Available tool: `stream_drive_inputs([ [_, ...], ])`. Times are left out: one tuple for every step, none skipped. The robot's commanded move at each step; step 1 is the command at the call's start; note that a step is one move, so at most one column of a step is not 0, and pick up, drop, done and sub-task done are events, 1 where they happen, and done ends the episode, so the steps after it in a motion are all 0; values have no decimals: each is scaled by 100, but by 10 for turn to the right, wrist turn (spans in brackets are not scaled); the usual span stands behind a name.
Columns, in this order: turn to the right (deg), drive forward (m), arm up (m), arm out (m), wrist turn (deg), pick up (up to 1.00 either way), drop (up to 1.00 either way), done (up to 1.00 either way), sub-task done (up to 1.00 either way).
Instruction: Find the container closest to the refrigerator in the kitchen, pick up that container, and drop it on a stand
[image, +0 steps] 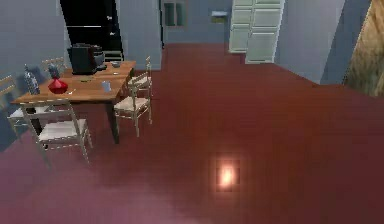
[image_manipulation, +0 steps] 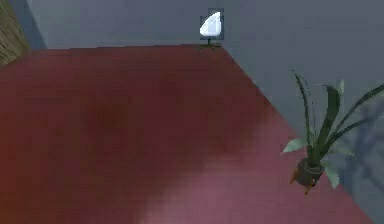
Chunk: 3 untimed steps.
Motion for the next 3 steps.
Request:
stream_drive_inputs([
  [0, 100, 0, 0, 0, 0, 0, 0, 0],
  [30, 0, 0, 0, 0, 0, 0, 0, 0],
  [0, 100, 0, 0, 0, 0, 0, 0, 0],
])
